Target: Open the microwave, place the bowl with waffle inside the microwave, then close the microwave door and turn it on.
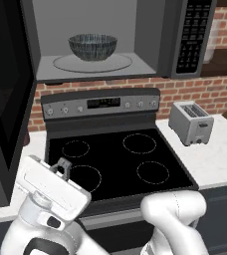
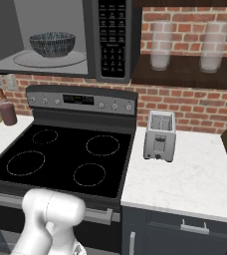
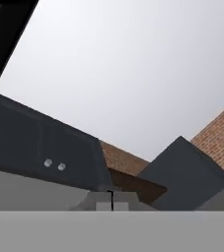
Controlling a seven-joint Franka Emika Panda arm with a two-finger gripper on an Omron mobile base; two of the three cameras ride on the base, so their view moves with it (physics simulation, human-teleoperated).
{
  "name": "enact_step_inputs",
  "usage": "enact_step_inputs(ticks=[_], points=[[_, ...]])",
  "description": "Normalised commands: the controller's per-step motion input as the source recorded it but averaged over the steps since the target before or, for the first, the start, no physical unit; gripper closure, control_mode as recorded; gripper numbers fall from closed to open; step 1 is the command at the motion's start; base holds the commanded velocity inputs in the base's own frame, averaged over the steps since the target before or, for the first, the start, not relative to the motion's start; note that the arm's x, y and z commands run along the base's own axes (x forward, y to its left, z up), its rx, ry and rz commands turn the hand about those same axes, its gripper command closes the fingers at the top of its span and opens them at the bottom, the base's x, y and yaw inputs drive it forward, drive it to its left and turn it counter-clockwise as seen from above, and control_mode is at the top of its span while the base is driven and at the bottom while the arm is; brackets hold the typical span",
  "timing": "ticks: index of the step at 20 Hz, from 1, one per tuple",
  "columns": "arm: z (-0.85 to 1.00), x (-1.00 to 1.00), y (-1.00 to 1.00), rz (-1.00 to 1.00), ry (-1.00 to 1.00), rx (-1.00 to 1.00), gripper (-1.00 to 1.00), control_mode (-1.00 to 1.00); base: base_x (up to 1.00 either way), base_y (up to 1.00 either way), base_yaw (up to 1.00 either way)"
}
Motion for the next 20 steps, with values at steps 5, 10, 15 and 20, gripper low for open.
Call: enact_step_inputs(ticks=[5, 10, 15, 20], points=[[-0.06, -0.02, 0.80, -0.04, -0.39, -0.14, 1.00, -1.00, 0.00, 0.00, 0.00], [-0.30, 0.00, 0.78, -0.03, -0.17, -0.09, 1.00, -1.00, 0.00, 0.00, 0.00], [-0.44, 0.02, 0.67, -0.01, -0.01, -0.01, 1.00, -1.00, 0.00, 0.00, 0.00], [-0.42, 0.12, 0.61, 0.00, 0.07, 0.00, 1.00, -1.00, 0.00, 0.00, 0.00]])
